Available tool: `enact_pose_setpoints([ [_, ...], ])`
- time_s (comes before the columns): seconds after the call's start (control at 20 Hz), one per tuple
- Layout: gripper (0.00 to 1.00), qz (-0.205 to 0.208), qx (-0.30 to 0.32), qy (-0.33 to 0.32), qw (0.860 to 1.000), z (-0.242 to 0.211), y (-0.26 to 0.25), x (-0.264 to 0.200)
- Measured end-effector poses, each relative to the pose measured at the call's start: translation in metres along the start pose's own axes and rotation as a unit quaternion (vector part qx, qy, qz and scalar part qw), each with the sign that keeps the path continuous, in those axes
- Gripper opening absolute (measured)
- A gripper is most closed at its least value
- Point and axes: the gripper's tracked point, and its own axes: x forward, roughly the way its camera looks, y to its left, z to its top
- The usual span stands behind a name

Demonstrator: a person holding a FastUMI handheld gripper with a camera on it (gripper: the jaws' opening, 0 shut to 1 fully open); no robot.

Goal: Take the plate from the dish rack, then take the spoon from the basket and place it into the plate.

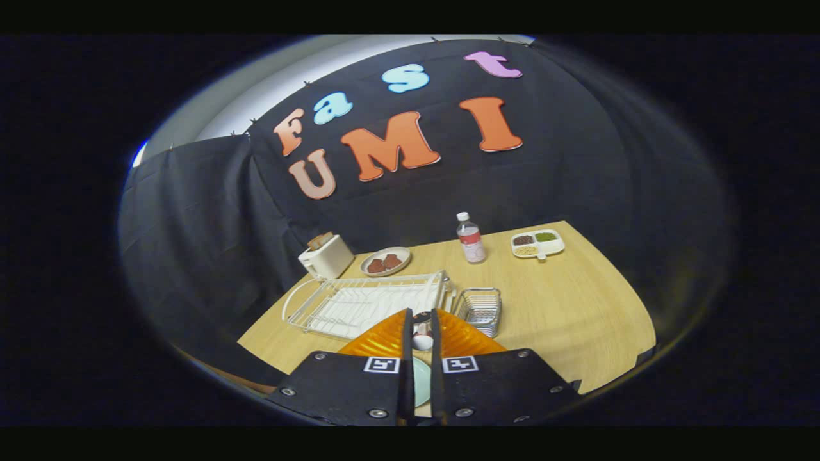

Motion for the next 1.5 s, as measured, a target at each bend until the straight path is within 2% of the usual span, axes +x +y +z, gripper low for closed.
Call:
enact_pose_setpoints([
  [0.35, 0.1, 0.08, -0.055, 0.033, 0.995, -0.039, 0.046, -0.003],
  [0.65, 0.1, 0.116, -0.071, 0.092, 0.986, -0.104, 0.064, 0.017],
  [0.9, 0.1, 0.134, -0.087, 0.133, 0.978, -0.147, 0.072, 0.031],
  [1.15, 0.1, 0.141, -0.104, 0.128, 0.976, -0.157, 0.071, 0.038],
  [1.5, 0.17, 0.129, -0.072, 0.161, 0.976, -0.178, 0.051, 0.037],
])
